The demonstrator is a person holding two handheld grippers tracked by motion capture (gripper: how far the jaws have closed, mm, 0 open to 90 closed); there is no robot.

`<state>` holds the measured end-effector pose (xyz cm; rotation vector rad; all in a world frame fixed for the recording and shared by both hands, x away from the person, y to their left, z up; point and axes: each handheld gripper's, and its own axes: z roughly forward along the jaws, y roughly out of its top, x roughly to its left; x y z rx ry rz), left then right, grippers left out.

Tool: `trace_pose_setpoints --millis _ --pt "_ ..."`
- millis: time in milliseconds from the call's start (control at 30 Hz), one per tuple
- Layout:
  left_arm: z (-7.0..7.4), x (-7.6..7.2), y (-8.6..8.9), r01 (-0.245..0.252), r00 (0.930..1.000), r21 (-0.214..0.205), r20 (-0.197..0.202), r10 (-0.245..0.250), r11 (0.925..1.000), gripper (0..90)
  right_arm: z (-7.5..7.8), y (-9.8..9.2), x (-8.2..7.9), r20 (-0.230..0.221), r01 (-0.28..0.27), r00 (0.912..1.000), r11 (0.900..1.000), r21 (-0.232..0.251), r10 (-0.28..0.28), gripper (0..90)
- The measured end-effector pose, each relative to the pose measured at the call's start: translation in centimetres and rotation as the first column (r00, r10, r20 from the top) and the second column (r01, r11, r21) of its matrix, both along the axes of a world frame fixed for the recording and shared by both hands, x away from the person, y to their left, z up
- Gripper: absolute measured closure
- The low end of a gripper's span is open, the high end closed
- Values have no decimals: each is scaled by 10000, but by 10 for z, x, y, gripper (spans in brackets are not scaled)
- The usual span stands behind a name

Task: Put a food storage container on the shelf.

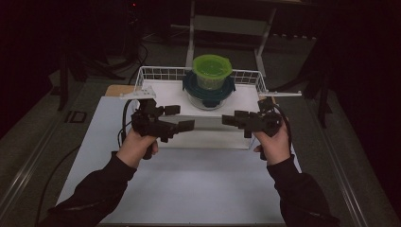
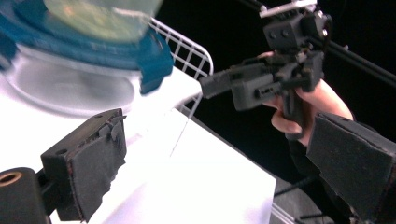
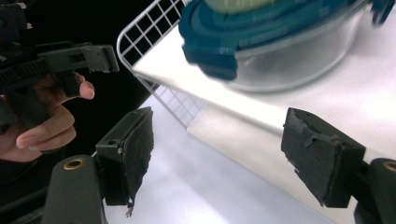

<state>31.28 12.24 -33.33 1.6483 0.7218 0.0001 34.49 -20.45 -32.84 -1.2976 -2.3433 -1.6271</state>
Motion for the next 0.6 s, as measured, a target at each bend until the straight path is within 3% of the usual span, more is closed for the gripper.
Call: trace_pose_setpoints --millis 133,300,433,600 --pt "-16 -12 -1 148 9999 102 80 -149 9998 43 -12 -2 -4 8 -77 10000 10000 54 77 247" --pt "-35 -29 -4 324 9980 604 514 -355 9976 44 -37 -3 -12 -154 -162 9997 9998 94 163 245" --pt "-46 -38 -5 576 9965 908 559 -628 9942 44 -52 -5 -16 -384 -229 9990 9992 338 242 245" --pt "-62 -49 -3 553 9955 1230 691 -642 9909 44 -70 -7 -24 -437 -207 9988 9997 160 214 245"
